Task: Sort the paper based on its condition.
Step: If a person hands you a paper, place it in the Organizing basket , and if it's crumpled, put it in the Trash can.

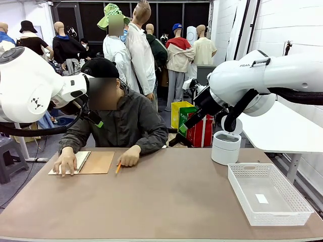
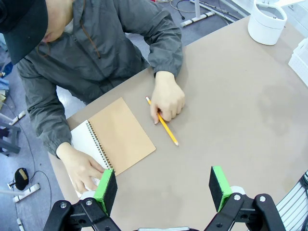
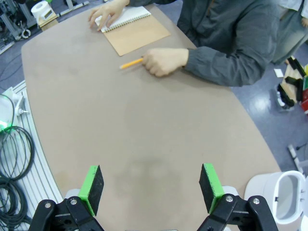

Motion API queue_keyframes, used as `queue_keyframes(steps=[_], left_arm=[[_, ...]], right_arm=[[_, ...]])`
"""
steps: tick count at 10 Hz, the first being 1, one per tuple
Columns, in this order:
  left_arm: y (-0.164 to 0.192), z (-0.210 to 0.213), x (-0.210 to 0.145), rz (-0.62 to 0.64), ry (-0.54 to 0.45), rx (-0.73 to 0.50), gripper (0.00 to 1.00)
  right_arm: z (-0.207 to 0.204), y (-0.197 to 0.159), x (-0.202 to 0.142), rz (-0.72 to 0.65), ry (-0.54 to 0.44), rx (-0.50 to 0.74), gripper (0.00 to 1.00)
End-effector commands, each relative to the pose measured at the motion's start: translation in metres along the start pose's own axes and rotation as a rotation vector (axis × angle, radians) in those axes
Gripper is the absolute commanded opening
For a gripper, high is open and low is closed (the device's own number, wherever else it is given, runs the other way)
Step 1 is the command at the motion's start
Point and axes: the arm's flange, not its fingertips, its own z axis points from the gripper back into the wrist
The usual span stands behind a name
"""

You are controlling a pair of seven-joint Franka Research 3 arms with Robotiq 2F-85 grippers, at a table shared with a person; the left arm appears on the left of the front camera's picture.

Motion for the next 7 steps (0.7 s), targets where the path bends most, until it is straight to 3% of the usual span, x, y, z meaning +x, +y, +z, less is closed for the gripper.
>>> queue_keyframes(steps=[1,7], left_arm=[[0.0009,0.0007,0.0000,-0.001,-0.002,-0.001,1.00],[0.0009,0.0007,0.0000,-0.001,-0.002,-0.001,1.00]], right_arm=[[0.0002,-0.0002,0.0003,-0.007,0.001,-0.004,1.00],[0.0002,-0.0002,0.0003,-0.007,0.001,-0.004,1.00]])
